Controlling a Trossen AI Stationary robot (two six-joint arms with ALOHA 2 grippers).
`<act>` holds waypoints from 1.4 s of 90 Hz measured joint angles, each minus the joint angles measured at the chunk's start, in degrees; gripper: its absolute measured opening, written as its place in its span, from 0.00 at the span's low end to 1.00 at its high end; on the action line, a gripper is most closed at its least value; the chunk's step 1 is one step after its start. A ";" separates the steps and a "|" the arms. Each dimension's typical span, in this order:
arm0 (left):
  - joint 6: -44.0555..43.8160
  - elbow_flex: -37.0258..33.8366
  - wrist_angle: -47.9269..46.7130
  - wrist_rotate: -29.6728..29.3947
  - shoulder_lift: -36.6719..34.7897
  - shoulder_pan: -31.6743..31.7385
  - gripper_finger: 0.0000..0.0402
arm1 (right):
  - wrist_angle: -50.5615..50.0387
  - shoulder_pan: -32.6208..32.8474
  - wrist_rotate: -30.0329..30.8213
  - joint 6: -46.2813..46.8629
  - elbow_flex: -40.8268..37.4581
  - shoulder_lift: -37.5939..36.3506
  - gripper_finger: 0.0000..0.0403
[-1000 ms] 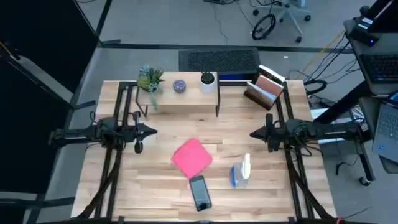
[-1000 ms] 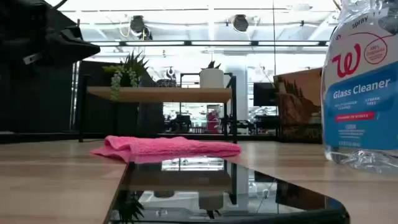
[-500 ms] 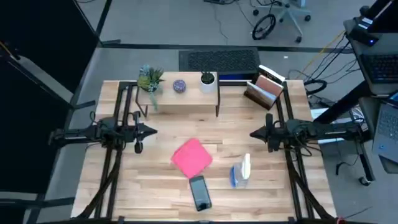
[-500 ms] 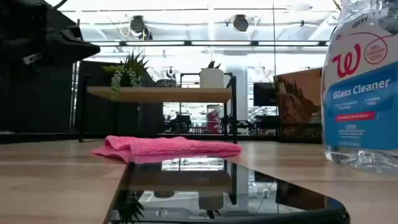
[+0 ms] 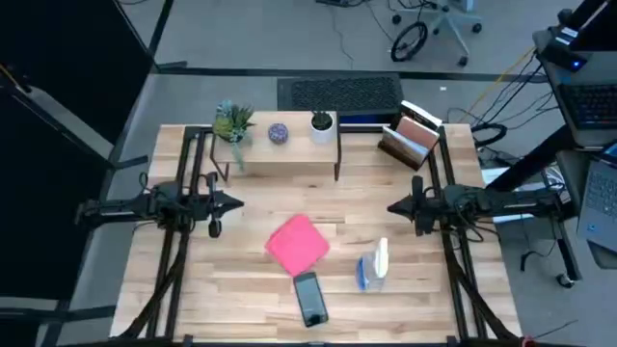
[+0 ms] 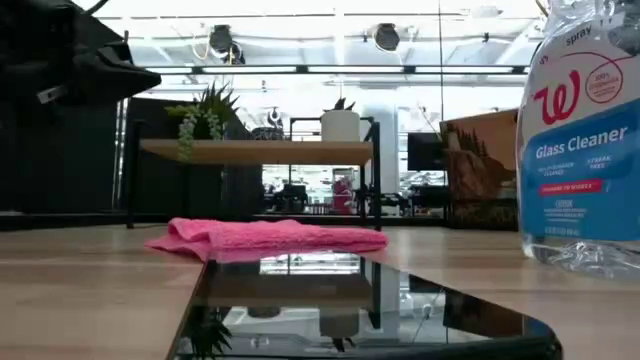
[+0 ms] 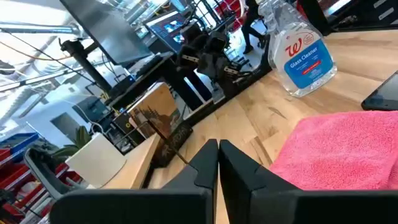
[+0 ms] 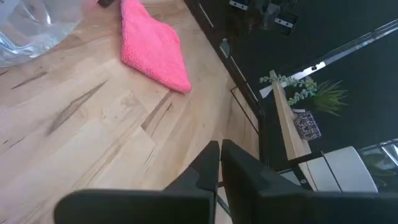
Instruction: Apply microfiber cloth
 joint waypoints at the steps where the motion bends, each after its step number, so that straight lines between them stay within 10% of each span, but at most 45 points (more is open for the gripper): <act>1: 0.00 0.00 0.00 0.00 -0.01 0.00 0.00 | 0.00 0.00 0.00 0.00 0.01 0.00 0.00; 126: -0.76 0.00 0.85 0.04 -0.02 -0.02 0.00 | 0.00 0.00 0.00 0.00 0.01 0.00 0.00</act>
